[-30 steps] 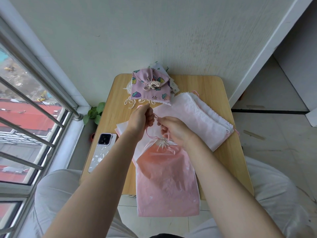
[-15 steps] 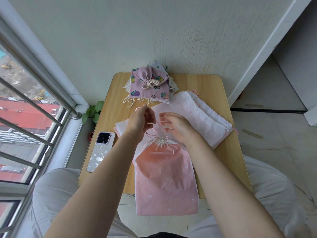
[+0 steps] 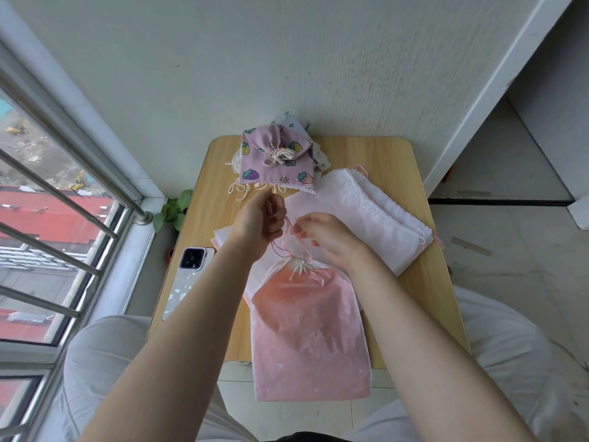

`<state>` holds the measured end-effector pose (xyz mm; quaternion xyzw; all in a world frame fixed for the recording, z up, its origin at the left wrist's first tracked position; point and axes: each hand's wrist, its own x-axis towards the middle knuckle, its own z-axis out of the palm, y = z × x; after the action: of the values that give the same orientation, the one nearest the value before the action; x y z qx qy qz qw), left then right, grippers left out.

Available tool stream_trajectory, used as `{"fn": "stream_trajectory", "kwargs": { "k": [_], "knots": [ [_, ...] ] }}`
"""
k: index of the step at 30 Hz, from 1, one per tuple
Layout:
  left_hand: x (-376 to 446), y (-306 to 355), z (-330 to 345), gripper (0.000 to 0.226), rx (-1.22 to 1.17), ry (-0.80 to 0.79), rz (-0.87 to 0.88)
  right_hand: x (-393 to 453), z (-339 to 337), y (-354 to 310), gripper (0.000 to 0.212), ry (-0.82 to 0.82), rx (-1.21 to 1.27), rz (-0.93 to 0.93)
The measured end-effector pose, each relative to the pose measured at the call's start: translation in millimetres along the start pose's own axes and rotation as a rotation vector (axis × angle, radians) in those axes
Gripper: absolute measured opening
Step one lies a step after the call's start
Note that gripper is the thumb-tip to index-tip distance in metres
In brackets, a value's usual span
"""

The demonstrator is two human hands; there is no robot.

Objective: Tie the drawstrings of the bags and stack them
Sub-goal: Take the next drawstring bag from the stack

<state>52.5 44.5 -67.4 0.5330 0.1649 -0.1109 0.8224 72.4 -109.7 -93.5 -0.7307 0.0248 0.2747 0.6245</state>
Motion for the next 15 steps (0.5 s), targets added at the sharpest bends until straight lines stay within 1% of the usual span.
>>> {"fn": "stream_trajectory", "kwargs": {
  "k": [2, 3, 5, 9, 10, 12, 14, 15],
  "knots": [
    [0.1, -0.2, -2.9, 0.041, 0.05, 0.037, 0.012, 1.2, -6.7, -0.1, 0.014, 0.05, 0.064, -0.008],
    [-0.5, -0.2, -3.1, 0.04, 0.05, 0.04, 0.009, 2.0, -8.4, 0.2, 0.013, 0.041, 0.079, -0.012],
    [-2.2, 0.9, -1.2, 0.04, 0.007, 0.018, -0.012, 1.5, -8.5, 0.8, 0.012, -0.034, 0.082, -0.016],
    [-3.1, 1.7, 4.7, 0.041, -0.042, -0.019, -0.027, -2.9, -2.3, 1.9, 0.033, -0.232, 0.152, 0.027],
    [-3.1, 2.4, 5.1, 0.042, -0.039, -0.018, -0.023, -3.2, -0.7, 1.7, 0.035, -0.264, 0.158, 0.041],
    [-2.5, 2.6, 5.9, 0.042, -0.038, -0.019, -0.013, -2.8, 0.8, 1.4, 0.025, -0.27, 0.096, 0.051],
    [-1.9, 2.8, 5.1, 0.042, -0.01, -0.016, 0.004, -1.5, 0.7, 2.0, 0.011, -0.201, -0.011, 0.032],
    [-2.0, 2.9, 4.4, 0.042, 0.019, 0.002, 0.013, -0.1, -0.4, 2.5, 0.011, -0.16, -0.041, 0.016]
  ]
}}
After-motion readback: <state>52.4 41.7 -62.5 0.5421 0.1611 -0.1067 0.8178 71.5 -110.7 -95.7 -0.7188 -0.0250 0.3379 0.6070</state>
